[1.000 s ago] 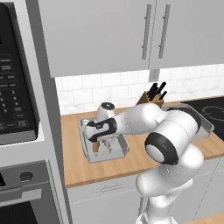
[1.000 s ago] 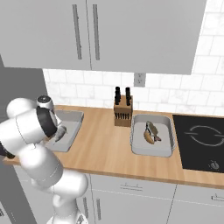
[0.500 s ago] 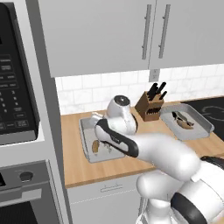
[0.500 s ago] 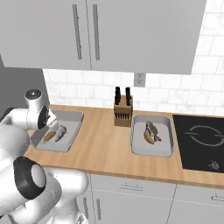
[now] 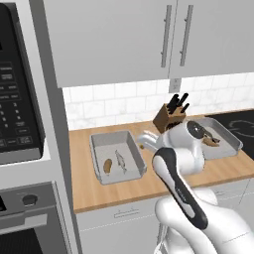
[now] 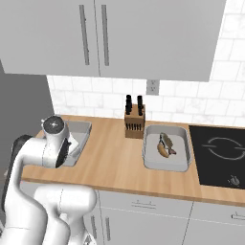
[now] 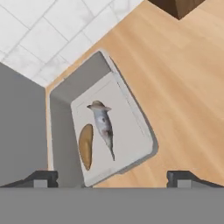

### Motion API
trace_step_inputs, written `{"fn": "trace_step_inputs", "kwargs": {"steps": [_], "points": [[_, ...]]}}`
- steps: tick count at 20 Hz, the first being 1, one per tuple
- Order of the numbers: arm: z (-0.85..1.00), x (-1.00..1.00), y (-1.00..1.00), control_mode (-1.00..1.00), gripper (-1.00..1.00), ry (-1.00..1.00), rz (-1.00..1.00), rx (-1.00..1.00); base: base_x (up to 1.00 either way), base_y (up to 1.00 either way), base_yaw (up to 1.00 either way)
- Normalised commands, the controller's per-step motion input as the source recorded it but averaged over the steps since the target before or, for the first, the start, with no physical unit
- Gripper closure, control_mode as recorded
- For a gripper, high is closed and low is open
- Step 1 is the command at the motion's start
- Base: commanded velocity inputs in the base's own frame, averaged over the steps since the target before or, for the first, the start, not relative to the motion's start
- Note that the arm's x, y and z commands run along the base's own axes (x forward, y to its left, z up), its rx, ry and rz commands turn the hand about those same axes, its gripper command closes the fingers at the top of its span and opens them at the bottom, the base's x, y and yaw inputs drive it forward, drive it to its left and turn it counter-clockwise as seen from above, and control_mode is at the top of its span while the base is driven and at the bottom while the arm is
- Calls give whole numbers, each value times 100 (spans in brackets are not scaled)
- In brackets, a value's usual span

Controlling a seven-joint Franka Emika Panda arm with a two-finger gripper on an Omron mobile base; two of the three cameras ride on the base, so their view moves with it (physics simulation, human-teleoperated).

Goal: Place one sweet potato and one fish in each tupperware on the nearby counter, to pack two identical lunches.

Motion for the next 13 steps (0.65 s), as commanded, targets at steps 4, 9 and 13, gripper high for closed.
{"fn": "trace_step_inputs", "kwargs": {"steps": [4, 9, 13], "points": [[58, -62, -77, -100, -100, -30, 0, 3, 0, 0, 0], [58, -53, -69, -100, -100, -30, 0, 1, 0, 0, 0], [3, -42, -46, -100, -100, -16, 0, 0, 0, 0, 0]]}}
